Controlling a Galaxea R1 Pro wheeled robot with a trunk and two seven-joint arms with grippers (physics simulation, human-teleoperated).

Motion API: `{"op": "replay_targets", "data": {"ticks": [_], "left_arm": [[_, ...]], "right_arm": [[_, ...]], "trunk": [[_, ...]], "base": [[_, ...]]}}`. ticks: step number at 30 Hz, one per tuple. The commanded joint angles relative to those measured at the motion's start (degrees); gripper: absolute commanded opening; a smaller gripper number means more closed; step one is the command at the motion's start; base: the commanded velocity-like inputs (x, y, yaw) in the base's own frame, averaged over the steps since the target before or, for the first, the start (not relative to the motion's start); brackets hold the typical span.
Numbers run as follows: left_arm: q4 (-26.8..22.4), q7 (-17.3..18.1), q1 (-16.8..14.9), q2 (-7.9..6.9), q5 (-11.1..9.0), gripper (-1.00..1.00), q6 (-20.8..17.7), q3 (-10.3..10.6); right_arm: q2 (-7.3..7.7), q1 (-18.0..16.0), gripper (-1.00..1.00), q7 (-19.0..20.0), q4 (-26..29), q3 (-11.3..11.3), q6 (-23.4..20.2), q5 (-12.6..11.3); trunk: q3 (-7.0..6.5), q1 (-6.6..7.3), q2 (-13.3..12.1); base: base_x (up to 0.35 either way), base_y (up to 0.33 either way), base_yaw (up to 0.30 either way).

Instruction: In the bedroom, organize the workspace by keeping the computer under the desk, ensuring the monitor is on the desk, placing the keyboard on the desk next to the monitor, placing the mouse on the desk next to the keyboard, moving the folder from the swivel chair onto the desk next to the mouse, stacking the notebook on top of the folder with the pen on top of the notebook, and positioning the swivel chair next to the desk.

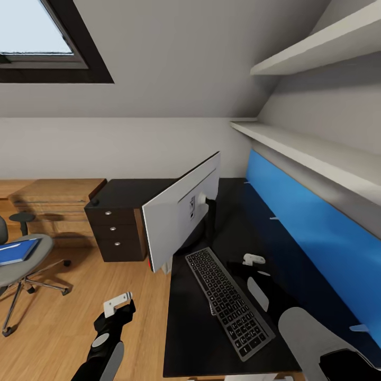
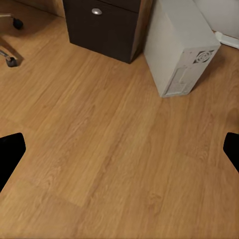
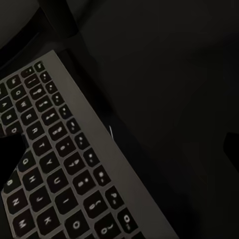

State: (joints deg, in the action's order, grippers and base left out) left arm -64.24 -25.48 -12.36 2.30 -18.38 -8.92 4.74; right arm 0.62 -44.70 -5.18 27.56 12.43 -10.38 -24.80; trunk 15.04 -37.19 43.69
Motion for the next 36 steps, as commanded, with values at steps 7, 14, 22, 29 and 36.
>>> {"op": "replay_targets", "data": {"ticks": [7, 14, 22, 29, 36], "left_arm": [[-0.1, -0.4, 0.0, 0.06, -0.6, 1.0, -0.2, 0.2], [-0.6, -0.3, 0.0, -0.01, -4.9, 1.0, -0.5, 0.3], [-3.9, -0.3, 0.0, -0.12, -5.4, 1.0, -3.6, 0.2], [-6.1, -0.3, 0.2, -0.18, -5.5, 1.0, -8.6, 0.2], [-6.3, -0.3, 0.3, -0.19, -5.4, 1.0, -9.2, 0.2]], "right_arm": [[0.2, 0.0, 1.0, -0.6, 0.0, 0.6, -0.6, -0.3], [0.07, 0.0, 1.0, -0.6, -4.2, 0.8, -1.0, 0.0], [-0.15, 0.0, 1.0, -0.7, -4.9, 0.9, -1.0, 0.4], [-0.18, 0.0, 1.0, -0.7, -5.0, 1.0, -1.0, 0.5], [-0.18, 0.0, 1.0, -0.7, -5.0, 1.1, -1.1, 1.7]], "trunk": [[1.35, -1.56, 2.9], [2.6, -3.09, 5.7], [4.04, -4.85, 8.9], [5.3, -6.39, 11.7], [6.55, -7.93, 14.5]], "base": [[0.0, 0.0, 0.0], [0.0, 0.0, 0.0], [0.0, 0.0, 0.0], [0.0, 0.0, 0.0], [0.0, 0.0, 0.0]]}}
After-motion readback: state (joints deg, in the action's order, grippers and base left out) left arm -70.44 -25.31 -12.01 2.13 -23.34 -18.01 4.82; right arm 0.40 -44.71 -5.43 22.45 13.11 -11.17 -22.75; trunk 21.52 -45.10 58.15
